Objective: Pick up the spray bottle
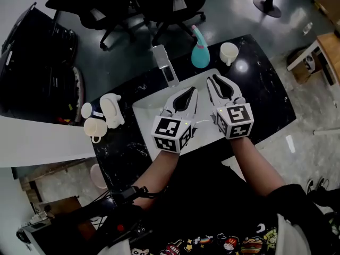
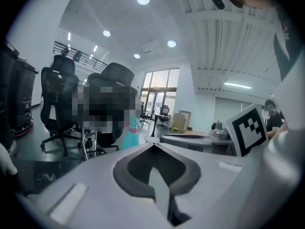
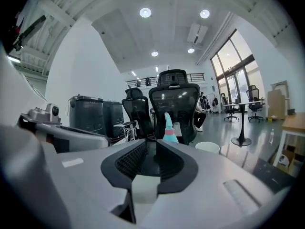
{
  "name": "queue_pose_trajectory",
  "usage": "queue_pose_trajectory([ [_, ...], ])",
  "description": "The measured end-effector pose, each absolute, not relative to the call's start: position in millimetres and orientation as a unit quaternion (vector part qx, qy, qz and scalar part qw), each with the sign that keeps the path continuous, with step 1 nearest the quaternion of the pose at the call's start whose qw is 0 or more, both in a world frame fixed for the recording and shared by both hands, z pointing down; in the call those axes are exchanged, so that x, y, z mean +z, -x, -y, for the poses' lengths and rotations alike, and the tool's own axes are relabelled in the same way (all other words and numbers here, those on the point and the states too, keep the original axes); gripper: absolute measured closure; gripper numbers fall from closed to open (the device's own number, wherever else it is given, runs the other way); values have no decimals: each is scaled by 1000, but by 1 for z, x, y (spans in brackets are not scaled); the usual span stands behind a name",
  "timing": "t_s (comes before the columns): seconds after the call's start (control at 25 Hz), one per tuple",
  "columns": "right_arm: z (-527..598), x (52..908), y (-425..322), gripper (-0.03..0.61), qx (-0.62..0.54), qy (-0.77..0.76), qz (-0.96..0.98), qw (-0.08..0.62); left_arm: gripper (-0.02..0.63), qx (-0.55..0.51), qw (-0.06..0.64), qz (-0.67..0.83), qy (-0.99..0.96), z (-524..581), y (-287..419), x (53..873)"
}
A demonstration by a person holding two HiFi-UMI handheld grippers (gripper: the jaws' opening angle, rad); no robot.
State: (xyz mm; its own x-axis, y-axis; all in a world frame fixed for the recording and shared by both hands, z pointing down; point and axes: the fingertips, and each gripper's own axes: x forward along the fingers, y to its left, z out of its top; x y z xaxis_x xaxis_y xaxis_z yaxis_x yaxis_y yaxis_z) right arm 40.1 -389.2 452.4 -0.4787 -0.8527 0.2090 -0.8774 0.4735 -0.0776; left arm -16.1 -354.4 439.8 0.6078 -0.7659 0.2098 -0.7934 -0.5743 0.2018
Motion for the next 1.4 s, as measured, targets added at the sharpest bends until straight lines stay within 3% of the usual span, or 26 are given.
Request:
queue_pose_trajectory([
  [0.84,532,478,-24,359,44,-491,866,85,614,45,174,477,-860,443,8,463],
  [1.04,548,479,-17,357,40,-487,868,89,614,45,179,477,-860,443,9,465],
  [1.12,550,479,-16,371,39,-488,868,90,614,44,179,477,-859,443,9,465],
  [1.16,551,479,-16,408,38,-488,867,91,614,44,178,477,-860,443,9,464],
  [1.4,545,469,-19,420,17,-488,868,84,614,47,177,475,-861,440,6,462],
])
